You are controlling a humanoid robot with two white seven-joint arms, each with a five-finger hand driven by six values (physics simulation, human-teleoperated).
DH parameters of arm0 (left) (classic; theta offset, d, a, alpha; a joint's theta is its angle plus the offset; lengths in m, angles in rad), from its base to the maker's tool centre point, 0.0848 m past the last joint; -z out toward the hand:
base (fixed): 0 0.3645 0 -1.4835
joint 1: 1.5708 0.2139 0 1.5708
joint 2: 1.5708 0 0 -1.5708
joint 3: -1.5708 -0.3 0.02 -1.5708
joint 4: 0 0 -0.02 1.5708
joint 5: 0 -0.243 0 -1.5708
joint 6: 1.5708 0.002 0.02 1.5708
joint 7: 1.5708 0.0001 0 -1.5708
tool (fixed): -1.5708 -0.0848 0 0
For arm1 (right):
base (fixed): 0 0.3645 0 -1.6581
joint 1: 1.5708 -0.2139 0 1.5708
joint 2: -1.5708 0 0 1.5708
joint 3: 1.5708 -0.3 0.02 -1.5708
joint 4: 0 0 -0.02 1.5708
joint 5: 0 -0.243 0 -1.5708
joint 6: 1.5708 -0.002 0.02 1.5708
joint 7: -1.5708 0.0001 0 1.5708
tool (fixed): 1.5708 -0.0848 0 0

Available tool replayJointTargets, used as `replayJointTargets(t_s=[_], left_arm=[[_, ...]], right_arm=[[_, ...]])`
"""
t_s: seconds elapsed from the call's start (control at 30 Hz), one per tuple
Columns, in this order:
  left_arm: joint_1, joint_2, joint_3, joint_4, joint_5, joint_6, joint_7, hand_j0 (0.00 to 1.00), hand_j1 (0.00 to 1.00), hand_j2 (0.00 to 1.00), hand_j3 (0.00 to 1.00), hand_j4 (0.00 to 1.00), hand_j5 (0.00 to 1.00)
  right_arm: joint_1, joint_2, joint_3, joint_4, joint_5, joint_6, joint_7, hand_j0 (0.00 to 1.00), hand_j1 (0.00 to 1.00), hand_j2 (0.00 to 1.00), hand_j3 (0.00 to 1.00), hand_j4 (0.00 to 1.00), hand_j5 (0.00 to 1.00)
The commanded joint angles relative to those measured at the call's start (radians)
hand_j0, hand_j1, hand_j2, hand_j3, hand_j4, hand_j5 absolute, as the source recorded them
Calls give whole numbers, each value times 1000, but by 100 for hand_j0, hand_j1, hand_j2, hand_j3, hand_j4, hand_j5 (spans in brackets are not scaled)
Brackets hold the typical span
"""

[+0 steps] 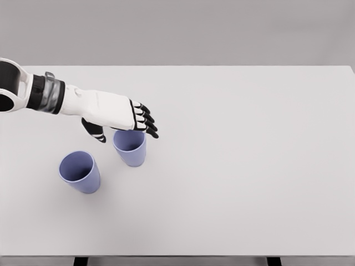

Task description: Place the right cup on the left cup with left arm

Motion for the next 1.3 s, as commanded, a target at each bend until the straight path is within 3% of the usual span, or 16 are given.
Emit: replayJointTargets(t_s=[0.0,0.37,0.53,1.27], left_arm=[[-2,-1,6,0,3,2,0,100,100,100,100,100,100],[18,14,46,0,21,2,0,100,100,100,100,100,100],[126,11,150,1,6,2,0,100,100,100,100,100,100],[184,-37,166,67,-22,2,0,100,100,100,100,100,100]], right_arm=[[0,0,0,0,1,0,0,100,100,100,100,100,100],[0,0,0,0,-1,0,0,100,100,100,100,100,100],[0,0,0,0,-1,0,0,100,100,100,100,100,100],[0,0,0,0,1,0,0,100,100,100,100,100,100]])
